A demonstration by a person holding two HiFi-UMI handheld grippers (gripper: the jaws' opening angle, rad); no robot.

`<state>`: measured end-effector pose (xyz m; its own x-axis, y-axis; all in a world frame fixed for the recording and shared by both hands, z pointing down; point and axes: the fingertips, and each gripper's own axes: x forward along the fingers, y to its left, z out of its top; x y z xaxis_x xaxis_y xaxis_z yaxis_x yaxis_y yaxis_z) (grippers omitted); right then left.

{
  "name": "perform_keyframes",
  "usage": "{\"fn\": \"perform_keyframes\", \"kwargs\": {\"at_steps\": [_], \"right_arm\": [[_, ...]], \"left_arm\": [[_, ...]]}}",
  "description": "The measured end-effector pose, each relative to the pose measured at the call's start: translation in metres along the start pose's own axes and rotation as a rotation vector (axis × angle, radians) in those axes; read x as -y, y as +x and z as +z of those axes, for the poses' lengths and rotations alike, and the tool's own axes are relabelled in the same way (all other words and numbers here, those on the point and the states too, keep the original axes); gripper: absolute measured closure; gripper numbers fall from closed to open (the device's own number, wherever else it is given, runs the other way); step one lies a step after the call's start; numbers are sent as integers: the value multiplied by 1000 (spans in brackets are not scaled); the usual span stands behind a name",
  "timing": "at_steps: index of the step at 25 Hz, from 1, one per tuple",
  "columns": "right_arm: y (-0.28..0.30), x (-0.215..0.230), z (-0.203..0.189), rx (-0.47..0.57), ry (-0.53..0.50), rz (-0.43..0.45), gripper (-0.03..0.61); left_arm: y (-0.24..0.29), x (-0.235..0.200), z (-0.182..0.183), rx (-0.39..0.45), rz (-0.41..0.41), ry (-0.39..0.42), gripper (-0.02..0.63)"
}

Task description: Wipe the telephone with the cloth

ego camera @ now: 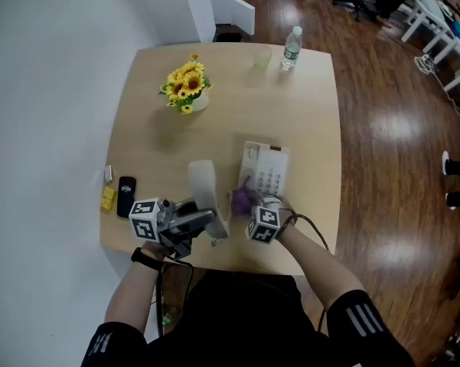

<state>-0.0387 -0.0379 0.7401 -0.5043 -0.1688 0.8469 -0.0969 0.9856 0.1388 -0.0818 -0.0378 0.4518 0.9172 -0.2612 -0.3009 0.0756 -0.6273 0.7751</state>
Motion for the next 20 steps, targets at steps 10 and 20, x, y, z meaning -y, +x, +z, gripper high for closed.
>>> {"fn": "perform_keyframes", "kwargs": {"at_steps": [10,20], "right_arm": [[-60,-25,5,242,350,107,428],[-168,15,-15,450,638,-105,425]], "left_arm": [[8,-30,-4,-38,59,-32,523],[36,-138,-20,-140,136,-196,523]]}}
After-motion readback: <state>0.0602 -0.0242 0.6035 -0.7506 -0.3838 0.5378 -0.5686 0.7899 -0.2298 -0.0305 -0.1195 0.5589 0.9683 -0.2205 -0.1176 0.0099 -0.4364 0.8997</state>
